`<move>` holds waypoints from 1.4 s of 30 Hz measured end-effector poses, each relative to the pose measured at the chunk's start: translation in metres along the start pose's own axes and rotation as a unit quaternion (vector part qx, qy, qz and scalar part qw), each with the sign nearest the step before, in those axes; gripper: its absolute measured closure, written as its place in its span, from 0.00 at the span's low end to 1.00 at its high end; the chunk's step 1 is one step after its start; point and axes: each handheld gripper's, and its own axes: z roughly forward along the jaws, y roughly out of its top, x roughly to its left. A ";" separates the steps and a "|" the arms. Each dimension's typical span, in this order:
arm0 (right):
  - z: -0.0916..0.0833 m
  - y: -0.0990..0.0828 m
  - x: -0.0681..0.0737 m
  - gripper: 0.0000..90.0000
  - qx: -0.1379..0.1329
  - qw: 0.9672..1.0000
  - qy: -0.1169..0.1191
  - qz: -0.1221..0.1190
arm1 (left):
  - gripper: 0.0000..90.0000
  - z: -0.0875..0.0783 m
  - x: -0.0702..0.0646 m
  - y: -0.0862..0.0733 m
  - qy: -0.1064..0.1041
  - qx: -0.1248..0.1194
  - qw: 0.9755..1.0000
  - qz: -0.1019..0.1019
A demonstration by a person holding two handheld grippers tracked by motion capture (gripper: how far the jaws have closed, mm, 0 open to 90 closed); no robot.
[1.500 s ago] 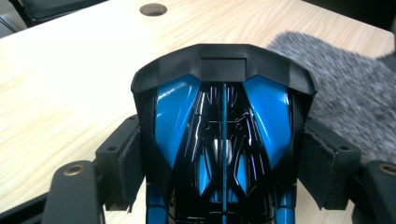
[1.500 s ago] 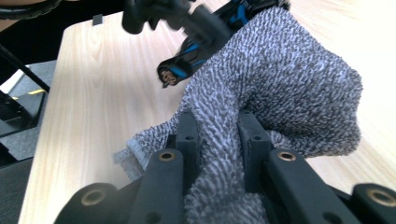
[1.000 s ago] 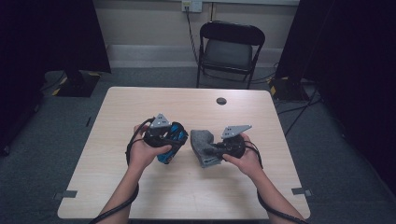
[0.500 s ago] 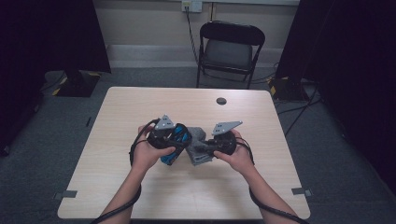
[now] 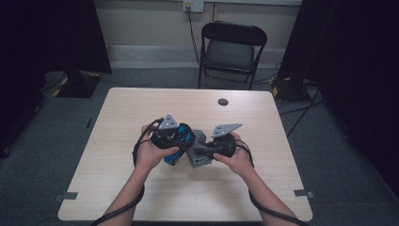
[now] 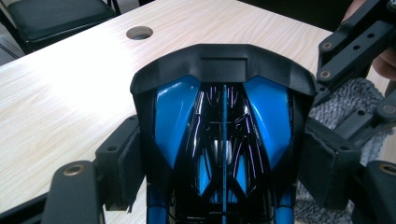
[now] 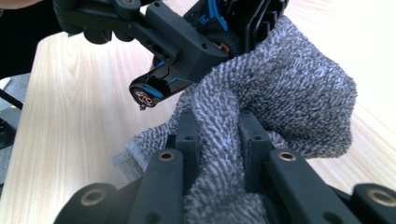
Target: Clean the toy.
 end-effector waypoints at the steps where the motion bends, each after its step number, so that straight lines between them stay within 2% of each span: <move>1: 0.001 0.000 0.000 0.83 0.001 1.000 0.000 -0.001 | 0.28 0.001 0.000 0.000 0.001 0.001 1.000 0.000; 10: 0.004 -0.005 0.001 0.83 -0.002 1.000 0.002 0.005 | 0.28 0.004 -0.001 0.006 0.004 0.002 1.000 0.008; 12: 0.005 -0.006 0.001 0.83 -0.001 1.000 0.002 0.009 | 0.28 0.006 -0.001 0.006 0.004 -0.003 1.000 0.002; 17: 0.010 -0.007 0.005 0.83 0.011 1.000 0.014 0.001 | 0.28 0.008 -0.002 0.010 0.003 -0.005 1.000 0.001; 28: 0.016 -0.013 0.007 0.83 0.012 1.000 0.018 0.005 | 0.28 0.015 -0.001 0.016 0.003 -0.006 1.000 -0.004; 36: 0.026 -0.016 0.014 0.83 0.023 0.999 0.032 -0.001 | 0.28 0.017 -0.002 0.028 0.004 -0.011 1.000 -0.002; 42: 0.030 -0.017 0.017 0.83 0.021 0.999 0.041 -0.003 | 0.28 0.017 0.000 0.032 0.005 -0.014 1.000 -0.007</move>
